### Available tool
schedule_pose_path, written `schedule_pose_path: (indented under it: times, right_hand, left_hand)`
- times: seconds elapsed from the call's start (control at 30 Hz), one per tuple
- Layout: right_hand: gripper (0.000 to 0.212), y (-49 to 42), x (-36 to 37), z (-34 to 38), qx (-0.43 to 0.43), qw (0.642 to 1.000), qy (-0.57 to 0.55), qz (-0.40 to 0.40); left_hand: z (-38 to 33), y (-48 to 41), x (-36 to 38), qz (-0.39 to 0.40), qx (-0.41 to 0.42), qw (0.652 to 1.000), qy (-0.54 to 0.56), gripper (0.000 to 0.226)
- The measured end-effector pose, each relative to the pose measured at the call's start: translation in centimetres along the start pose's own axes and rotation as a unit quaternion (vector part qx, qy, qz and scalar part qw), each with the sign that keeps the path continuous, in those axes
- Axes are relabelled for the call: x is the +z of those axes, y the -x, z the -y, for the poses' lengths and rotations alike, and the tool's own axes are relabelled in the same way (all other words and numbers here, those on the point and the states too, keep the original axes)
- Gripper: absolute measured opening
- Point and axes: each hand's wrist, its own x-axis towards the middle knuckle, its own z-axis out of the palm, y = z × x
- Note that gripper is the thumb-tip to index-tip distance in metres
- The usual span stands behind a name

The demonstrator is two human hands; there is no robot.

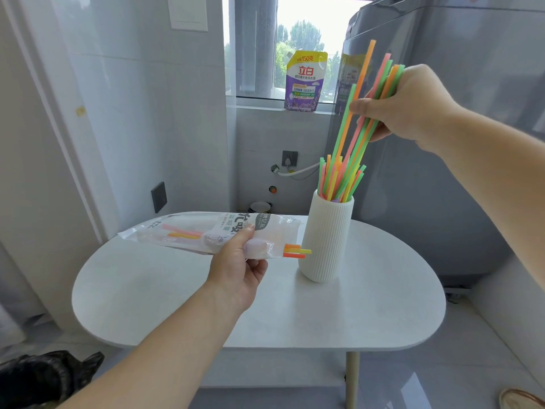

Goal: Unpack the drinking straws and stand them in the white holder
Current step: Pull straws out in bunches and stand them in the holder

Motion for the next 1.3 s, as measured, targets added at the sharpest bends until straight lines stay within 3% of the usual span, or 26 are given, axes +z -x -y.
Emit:
schedule_pose_path:
  times: [0.47,0.73,1.0,1.3]
  right_hand:
    - [0.019,0.4,1.8,-2.3,0.023,0.999,0.010,0.045]
    - [0.029,0.4,3.0,-2.6,0.012,0.995,0.086,0.038]
    - [0.023,0.3,2.9,-2.7,0.011,1.000,0.011,0.021]
    - [0.033,0.8,3.6,-2.9,0.039,0.996,0.018,0.084]
  left_hand:
    - [0.1,0.2,0.0,0.006,-0.002,1.000,-0.006,0.012]
    - [0.0,0.3,0.2,0.011,-0.003,1.000,-0.009,0.015]
    - [0.0,0.2,0.1,0.011,-0.001,1.000,-0.008,0.012]
    - [0.1,0.2,0.1,0.009,-0.001,1.000,-0.010,0.016]
